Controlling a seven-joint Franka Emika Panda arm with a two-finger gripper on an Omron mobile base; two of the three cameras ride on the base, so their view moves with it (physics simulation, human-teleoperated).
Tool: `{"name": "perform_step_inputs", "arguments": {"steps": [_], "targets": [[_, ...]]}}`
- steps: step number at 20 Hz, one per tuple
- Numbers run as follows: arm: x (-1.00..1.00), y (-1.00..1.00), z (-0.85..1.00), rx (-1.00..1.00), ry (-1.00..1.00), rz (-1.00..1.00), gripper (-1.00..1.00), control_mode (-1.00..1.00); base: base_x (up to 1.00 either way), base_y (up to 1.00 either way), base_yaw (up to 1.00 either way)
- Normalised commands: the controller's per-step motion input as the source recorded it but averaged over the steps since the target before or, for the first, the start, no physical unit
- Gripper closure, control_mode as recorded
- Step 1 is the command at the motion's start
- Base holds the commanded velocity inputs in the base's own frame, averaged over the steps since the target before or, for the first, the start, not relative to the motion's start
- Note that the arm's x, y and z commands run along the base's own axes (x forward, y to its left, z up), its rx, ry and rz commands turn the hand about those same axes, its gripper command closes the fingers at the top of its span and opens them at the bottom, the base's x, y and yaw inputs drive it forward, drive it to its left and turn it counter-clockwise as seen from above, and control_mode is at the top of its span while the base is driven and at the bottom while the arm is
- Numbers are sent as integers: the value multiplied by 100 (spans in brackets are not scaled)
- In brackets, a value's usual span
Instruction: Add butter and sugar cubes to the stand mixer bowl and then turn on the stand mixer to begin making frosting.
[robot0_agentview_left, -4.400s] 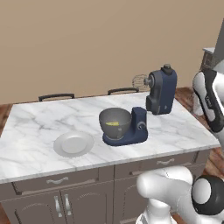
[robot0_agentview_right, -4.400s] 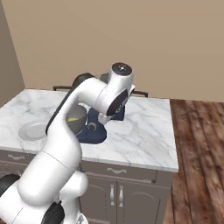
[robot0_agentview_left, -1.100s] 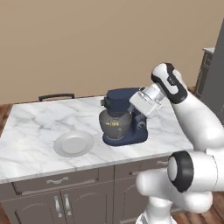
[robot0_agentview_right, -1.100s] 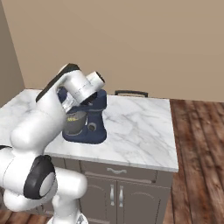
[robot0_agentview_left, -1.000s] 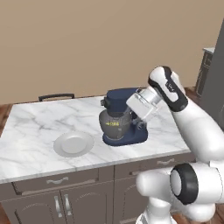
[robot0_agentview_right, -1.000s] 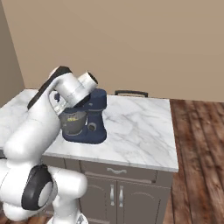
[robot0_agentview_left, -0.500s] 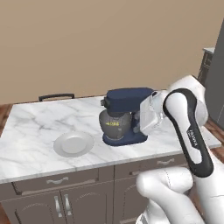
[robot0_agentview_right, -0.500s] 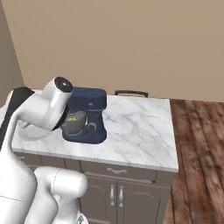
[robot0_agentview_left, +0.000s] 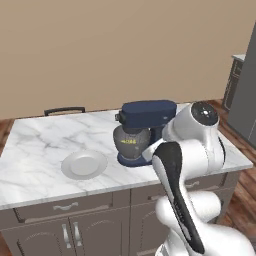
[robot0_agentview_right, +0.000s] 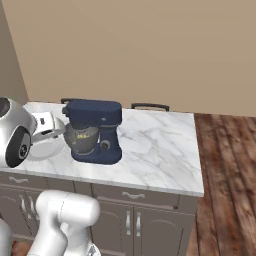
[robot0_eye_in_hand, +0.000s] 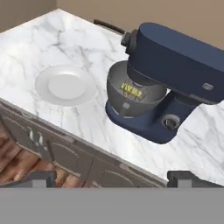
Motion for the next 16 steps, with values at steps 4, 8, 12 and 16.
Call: {"name": "perform_step_inputs", "arguments": {"steps": [4, 8, 12, 16], "targets": [[14, -54, 0, -33, -1, -63, -100, -100, 0, 0, 0], [40, -61, 0, -36, 0, -51, -100, -100, 0, 0, 0], [47, -61, 0, -28, 0, -37, -100, -100, 0, 0, 0], [23, -48, -22, -11, 2, -25, -100, -100, 0, 0, 0]]}}
